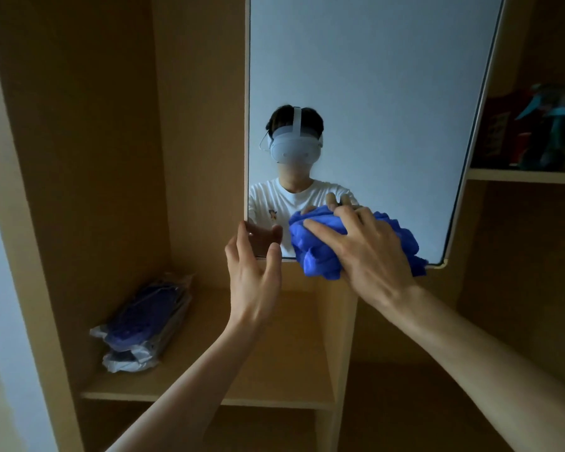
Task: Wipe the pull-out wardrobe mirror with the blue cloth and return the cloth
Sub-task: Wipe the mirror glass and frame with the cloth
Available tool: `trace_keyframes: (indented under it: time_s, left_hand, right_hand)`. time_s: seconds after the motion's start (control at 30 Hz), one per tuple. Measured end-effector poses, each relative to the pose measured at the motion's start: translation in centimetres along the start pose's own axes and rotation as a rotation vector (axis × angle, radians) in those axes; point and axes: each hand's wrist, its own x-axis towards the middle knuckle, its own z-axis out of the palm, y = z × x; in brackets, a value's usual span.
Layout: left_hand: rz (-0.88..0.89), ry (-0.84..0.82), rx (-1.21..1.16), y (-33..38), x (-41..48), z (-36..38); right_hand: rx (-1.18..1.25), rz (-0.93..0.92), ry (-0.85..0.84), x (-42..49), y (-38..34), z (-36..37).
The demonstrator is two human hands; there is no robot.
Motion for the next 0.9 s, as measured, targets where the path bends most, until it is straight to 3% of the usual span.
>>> trace_keyframes:
  time_s: [0.17, 0.7, 0.9]
  left_hand:
    - [0.03, 0.004, 0.064, 0.4, -0.7, 1.0]
    - [0.066, 0.058, 0.11, 0.2, -1.3, 2.3]
    - [0.089, 0.047, 0.153, 0.8, -1.2, 2.2]
  right_hand:
    - [-0.009, 0.081, 0.107, 1.3, 3.2, -1.5]
    - [0.075, 0.005, -0.005, -4.2, 3.2, 2.7]
    - [0.072, 0.025, 0.099, -3.1, 4.6, 1.3]
